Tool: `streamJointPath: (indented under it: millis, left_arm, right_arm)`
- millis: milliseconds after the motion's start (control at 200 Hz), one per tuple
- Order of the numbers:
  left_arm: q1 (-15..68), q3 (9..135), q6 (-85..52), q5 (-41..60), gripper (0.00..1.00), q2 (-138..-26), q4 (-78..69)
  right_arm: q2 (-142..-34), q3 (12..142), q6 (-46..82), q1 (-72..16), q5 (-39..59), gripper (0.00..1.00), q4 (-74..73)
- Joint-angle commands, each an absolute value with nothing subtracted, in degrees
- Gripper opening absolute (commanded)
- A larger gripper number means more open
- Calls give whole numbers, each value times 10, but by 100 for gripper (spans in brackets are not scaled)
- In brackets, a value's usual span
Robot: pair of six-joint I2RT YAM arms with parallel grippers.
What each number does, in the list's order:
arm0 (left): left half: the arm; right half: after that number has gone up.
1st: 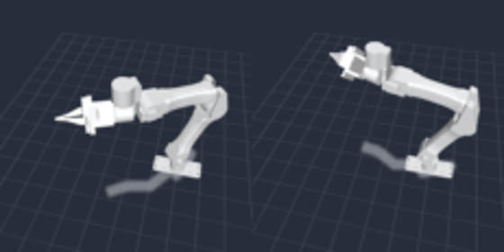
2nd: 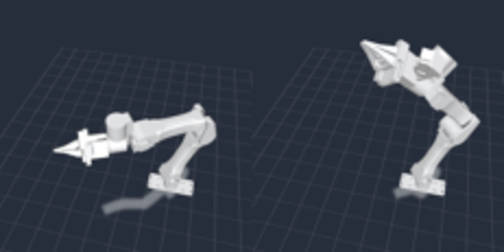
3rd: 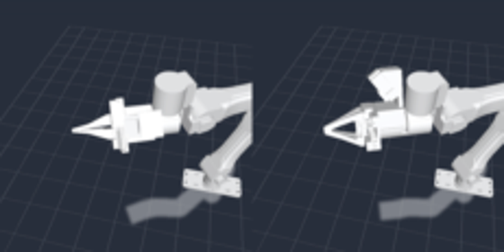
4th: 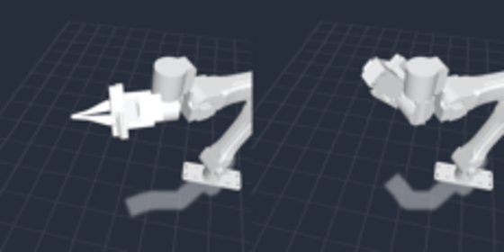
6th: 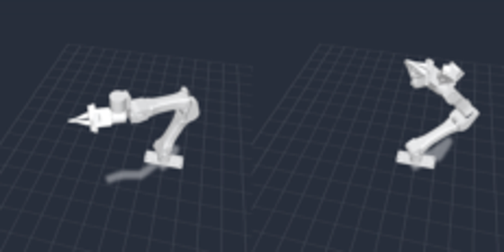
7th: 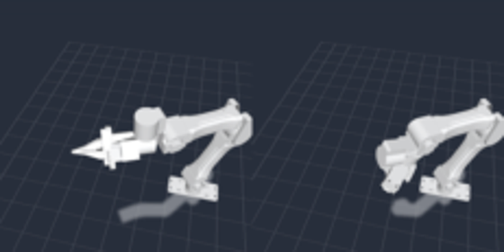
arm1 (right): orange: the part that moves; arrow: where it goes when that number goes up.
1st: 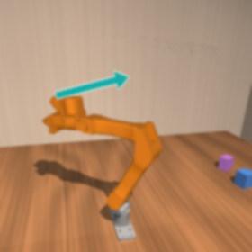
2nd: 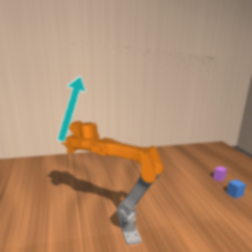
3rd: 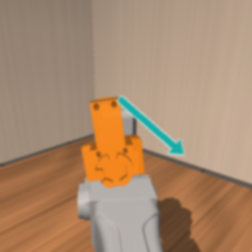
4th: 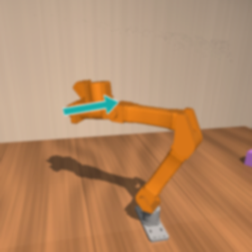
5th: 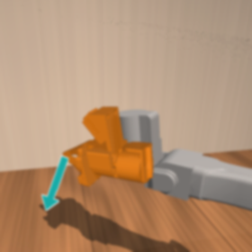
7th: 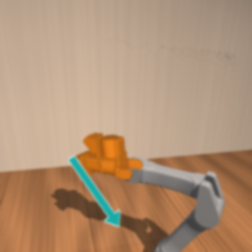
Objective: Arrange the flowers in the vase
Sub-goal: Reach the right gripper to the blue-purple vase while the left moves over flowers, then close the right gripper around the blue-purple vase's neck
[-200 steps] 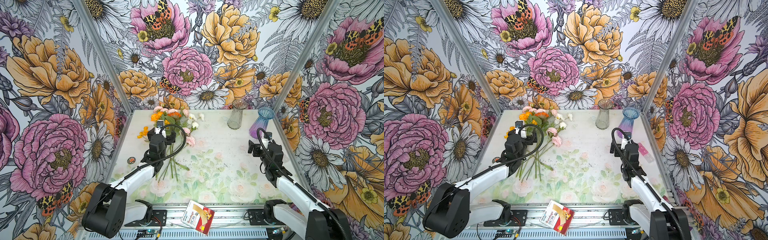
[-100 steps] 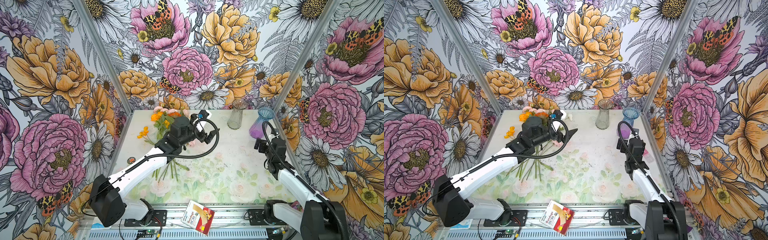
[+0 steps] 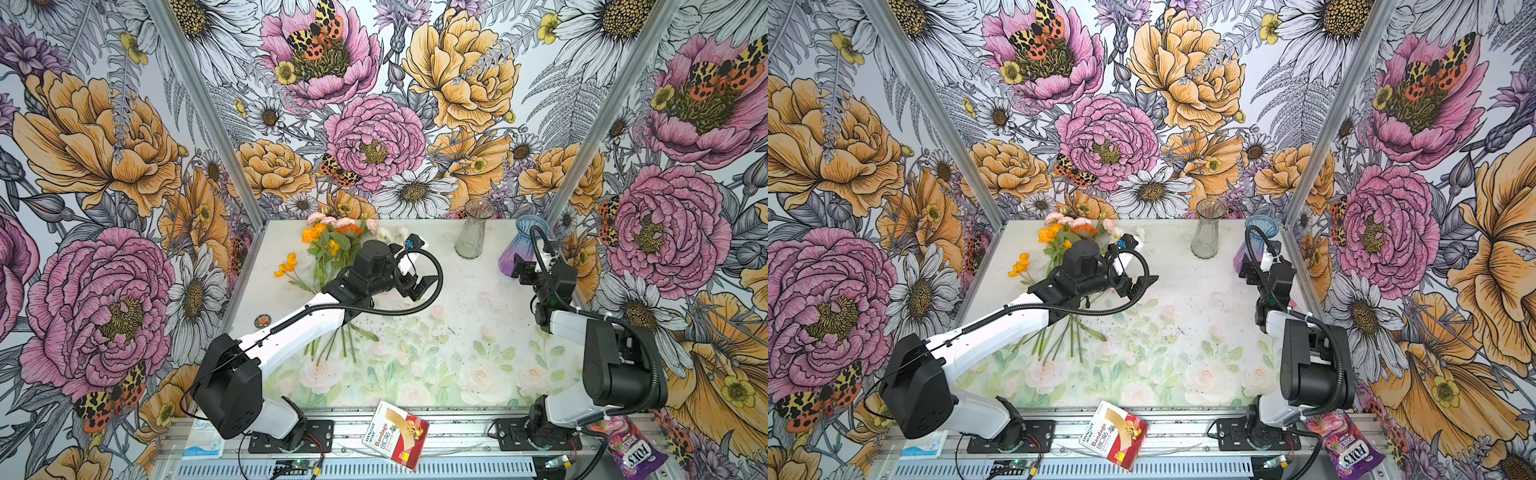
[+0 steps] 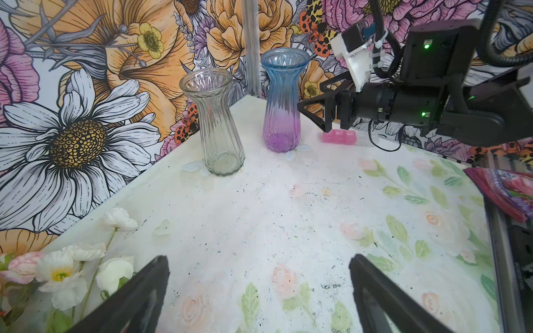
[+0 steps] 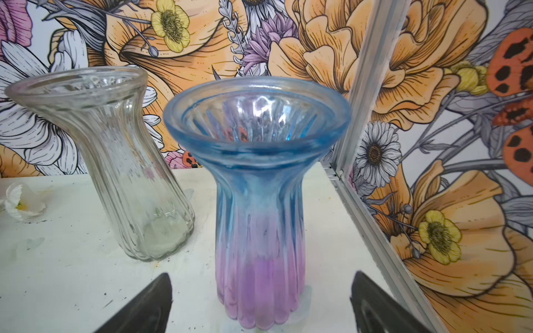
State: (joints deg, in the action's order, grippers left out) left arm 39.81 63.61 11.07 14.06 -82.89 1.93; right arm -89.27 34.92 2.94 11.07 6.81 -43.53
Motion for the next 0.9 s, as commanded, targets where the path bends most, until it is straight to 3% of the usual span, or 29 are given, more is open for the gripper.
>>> streamJointPath:
  millis: [0, 891]
  left_arm:
    - [390, 639, 99, 177, 99, -830, 14]
    - [376, 644, 74, 183, 99, -852, 14]
  right_arm:
    - [-921, 369, 34, 111, 93, 97, -554]
    - [-1027, 499, 15, 113, 92, 96, -481]
